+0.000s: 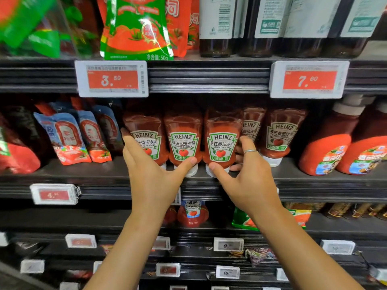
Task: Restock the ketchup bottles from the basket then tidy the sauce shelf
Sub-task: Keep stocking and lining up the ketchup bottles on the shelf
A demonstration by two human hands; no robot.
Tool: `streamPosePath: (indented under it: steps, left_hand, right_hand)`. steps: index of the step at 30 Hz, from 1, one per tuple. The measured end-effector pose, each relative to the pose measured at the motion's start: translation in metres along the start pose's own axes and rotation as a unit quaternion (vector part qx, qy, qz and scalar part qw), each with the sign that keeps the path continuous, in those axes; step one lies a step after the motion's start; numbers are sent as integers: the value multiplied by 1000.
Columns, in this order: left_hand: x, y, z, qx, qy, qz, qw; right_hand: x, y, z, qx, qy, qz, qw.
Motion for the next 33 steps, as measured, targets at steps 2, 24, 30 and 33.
streamPosePath:
  steps: [2,24,30,33]
  left_hand:
    - [-3,2,1,4,12,-2,1000]
    - [-20,9,9,26,28,10,999]
    - [-14,2,3,11,39,0,999]
    - [-11,0,0,29,47,2,998]
  right_hand:
    - [-2,-4,0,-2,0,2,1000]
    - [-18,-38,4,4,-5,15,1000]
    - [-16,-39,3,10,-4,27,1000]
    - [-16,-39,1,17,3,38,999]
Point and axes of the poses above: each hand's wrist, its own z-axis away from the middle knuckle, its own y-axis out of the palm, x = y × z, the point moved 7 cm from there along -z, towards the middle knuckle, and after that the axes turned 10 degrees about y, right-handed, at the moved point
